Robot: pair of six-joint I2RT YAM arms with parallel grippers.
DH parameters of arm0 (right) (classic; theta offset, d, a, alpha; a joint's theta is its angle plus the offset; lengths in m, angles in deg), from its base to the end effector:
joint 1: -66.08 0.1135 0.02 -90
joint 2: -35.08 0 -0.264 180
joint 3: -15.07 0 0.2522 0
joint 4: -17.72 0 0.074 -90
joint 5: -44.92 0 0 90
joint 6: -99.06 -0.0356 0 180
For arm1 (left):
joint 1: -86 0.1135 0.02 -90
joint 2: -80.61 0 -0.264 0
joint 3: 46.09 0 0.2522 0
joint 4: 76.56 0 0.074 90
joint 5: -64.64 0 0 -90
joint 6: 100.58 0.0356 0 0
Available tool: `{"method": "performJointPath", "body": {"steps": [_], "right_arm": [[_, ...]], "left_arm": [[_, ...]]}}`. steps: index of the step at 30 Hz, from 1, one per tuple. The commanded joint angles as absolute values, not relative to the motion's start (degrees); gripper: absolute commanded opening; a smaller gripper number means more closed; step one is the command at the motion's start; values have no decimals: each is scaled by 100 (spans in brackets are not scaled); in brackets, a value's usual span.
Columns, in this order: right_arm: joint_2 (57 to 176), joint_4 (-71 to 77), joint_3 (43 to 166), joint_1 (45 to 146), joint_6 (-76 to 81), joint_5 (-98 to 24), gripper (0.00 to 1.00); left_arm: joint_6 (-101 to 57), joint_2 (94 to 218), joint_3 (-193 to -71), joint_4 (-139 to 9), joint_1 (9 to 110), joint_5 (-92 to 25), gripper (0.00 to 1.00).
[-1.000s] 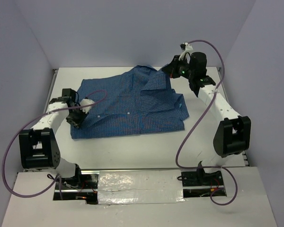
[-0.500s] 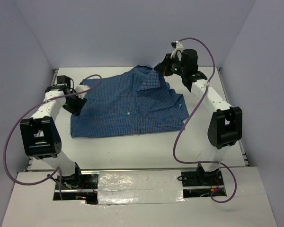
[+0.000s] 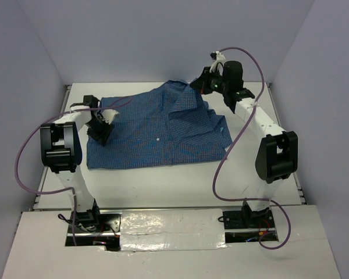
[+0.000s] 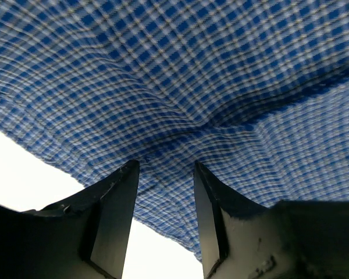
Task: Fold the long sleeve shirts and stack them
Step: Fold the shirt
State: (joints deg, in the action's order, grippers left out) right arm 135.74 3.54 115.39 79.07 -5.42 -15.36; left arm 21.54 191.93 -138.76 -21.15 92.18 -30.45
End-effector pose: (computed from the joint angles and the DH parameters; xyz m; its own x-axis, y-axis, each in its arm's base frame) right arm 0.4078 0.1122 0.3451 -0.4023 0.1301 -0.9062 -0.5807 0.7290 0.3624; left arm 0.3831 0.0383 0.1735 -0.8538 0.4402 -0.2780 0.4380 0.8960 0.0738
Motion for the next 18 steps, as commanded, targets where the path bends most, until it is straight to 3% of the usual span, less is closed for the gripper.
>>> {"method": "performJointPath", "body": {"steps": [1, 5, 9, 11, 16, 18], "right_arm": [[13220, 440, 11435, 7962, -387, -1616, 0], [13184, 440, 11373, 7962, -351, -1687, 0], [13167, 327, 11356, 7961, -334, -1704, 0], [13123, 273, 11347, 7962, -281, -1748, 0], [12729, 238, 11092, 7962, -158, -1976, 0], [12570, 334, 10961, 7970, -123, -2064, 0]], "left_arm": [[1939, 19144, -13922, -1885, 9233, -3520, 54], [1816, 19143, -13693, -2087, 9242, -3442, 50], [1728, 19012, -13614, -2140, 9242, -3520, 8], [1702, 18837, -13578, -2106, 9242, -3512, 0], [1447, 18257, -13578, -1877, 9286, -3013, 0], [1438, 17993, -13491, -1833, 9303, -2897, 6]]}}
